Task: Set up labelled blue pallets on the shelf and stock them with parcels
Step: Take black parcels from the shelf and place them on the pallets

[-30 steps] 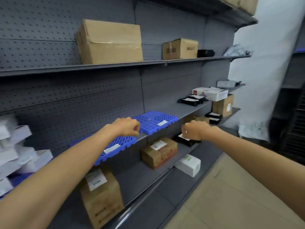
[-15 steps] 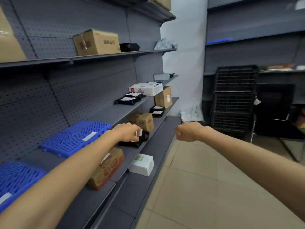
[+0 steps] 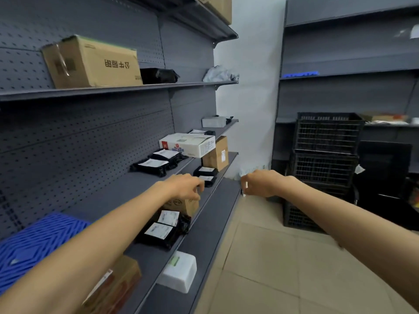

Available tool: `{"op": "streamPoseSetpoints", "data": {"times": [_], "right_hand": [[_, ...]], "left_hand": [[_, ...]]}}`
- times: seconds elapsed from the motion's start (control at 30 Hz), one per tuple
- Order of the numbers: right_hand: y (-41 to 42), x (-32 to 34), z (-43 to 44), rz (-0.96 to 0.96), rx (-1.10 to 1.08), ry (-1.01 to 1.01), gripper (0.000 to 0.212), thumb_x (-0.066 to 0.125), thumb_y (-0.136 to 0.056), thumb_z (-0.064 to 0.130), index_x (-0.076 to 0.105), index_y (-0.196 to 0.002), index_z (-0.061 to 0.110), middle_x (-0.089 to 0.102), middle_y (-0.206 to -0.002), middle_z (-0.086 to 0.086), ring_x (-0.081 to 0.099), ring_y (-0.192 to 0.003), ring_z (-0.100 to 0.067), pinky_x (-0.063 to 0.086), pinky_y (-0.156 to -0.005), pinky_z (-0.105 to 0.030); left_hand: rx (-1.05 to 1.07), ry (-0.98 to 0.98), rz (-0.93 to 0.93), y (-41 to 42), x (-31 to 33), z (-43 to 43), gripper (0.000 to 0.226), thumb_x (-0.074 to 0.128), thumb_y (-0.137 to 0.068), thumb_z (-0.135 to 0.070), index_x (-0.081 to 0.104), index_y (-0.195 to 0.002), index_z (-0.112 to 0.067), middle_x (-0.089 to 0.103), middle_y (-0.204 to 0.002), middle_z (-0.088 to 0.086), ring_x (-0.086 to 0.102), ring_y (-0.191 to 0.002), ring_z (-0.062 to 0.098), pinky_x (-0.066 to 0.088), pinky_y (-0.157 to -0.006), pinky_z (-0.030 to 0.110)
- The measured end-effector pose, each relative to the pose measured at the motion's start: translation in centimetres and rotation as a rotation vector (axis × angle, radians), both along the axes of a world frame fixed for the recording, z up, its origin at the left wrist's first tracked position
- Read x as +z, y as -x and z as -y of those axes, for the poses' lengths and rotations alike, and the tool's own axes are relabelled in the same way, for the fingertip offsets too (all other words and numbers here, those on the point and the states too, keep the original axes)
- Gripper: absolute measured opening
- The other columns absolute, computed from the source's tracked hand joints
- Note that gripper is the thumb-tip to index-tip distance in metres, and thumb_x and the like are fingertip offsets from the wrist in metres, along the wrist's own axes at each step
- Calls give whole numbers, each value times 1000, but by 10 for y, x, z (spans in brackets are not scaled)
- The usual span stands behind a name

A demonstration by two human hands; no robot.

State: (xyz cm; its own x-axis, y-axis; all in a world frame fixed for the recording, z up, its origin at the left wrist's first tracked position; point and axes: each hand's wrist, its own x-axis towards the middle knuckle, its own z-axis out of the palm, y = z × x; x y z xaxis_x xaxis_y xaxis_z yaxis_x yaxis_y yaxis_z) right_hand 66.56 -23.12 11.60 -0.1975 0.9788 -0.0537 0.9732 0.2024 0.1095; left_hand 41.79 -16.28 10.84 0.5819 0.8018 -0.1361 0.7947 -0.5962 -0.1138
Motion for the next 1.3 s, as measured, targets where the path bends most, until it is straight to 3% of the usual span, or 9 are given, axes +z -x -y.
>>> {"op": "streamPoseSetpoints", "data": {"times": [0.17, 0.33, 0.47, 0.57, 0.77, 0.87, 1.0, 1.2, 1.3], "right_hand": [[-16, -20, -85, 3, 43, 77, 26, 40, -93, 28, 60, -103, 14, 64, -105, -9, 61, -91, -29, 53, -84, -42], [-28, -26, -185, -3, 118, 94, 21, 40, -92, 27, 57, -98, 16, 62, -99, -6, 61, -92, -28, 53, -84, -41], [-32, -22, -278, 3, 201, 101, 15, 42, -92, 28, 56, -95, 24, 60, -95, -3, 61, -92, -27, 51, -80, -38], [-29, -10, -355, 23, 292, 78, 10, 43, -85, 35, 52, -82, 33, 59, -96, -2, 57, -87, -26, 52, -83, -43], [8, -2, -460, -70, 469, 104, 26, 45, -92, 35, 58, -112, 26, 61, -116, -8, 57, -104, -32, 49, -89, -40], [37, -19, -487, 8, 573, 216, 28, 42, -97, 29, 60, -113, 14, 61, -115, -9, 57, -99, -30, 44, -80, -36], [86, -36, -522, -5, 679, 232, 20, 42, -99, 27, 58, -104, 17, 63, -107, -7, 58, -94, -30, 42, -68, -33], [150, -54, -580, 52, 667, 172, 37, 42, -99, 45, 50, -129, 25, 54, -133, -7, 53, -118, -29, 44, -91, -39], [173, -58, -611, 23, 594, 154, 49, 34, -101, 47, 41, -141, 18, 46, -144, -11, 46, -128, -30, 39, -100, -41]], "left_hand": [[0, 55, 14, -26, -13, -72, 37, 57, -92, -36, 48, -128, -31, 61, -118, -5, 56, -108, 19, 36, -68, 34], [112, 56, 11, -21, -19, -150, 36, 58, -92, -34, 49, -127, -30, 61, -119, -4, 56, -104, 18, 43, -72, 34], [242, 50, 26, -10, -27, -213, 34, 59, -93, -37, 50, -125, -29, 60, -113, -6, 55, -100, 17, 46, -74, 35], [357, 51, 10, 2, -27, -250, 37, 58, -94, -37, 49, -128, -28, 60, -116, -1, 56, -103, 19, 49, -80, 37], [550, 43, 32, 20, -38, -301, 43, 56, -95, -40, 42, -135, -30, 60, -116, 0, 57, -102, 21, 47, -73, 35], [627, 83, 27, 31, -47, -312, 47, 55, -96, -40, 38, -139, -32, 60, -114, -1, 56, -103, 21, 42, -70, 32], [743, 78, 58, 63, -49, -326, 43, 55, -95, -37, 43, -135, -32, 56, -107, -3, 55, -102, 21, 37, -69, 32], [904, 72, 93, 119, -66, -364, 43, 52, -95, -45, 46, -134, -28, 58, -127, 1, 52, -116, 23, 39, -81, 36], [1003, 58, 140, 135, -77, -385, 48, 44, -97, -54, 51, -130, -19, 59, -127, 3, 55, -115, 26, 40, -84, 37]]}}
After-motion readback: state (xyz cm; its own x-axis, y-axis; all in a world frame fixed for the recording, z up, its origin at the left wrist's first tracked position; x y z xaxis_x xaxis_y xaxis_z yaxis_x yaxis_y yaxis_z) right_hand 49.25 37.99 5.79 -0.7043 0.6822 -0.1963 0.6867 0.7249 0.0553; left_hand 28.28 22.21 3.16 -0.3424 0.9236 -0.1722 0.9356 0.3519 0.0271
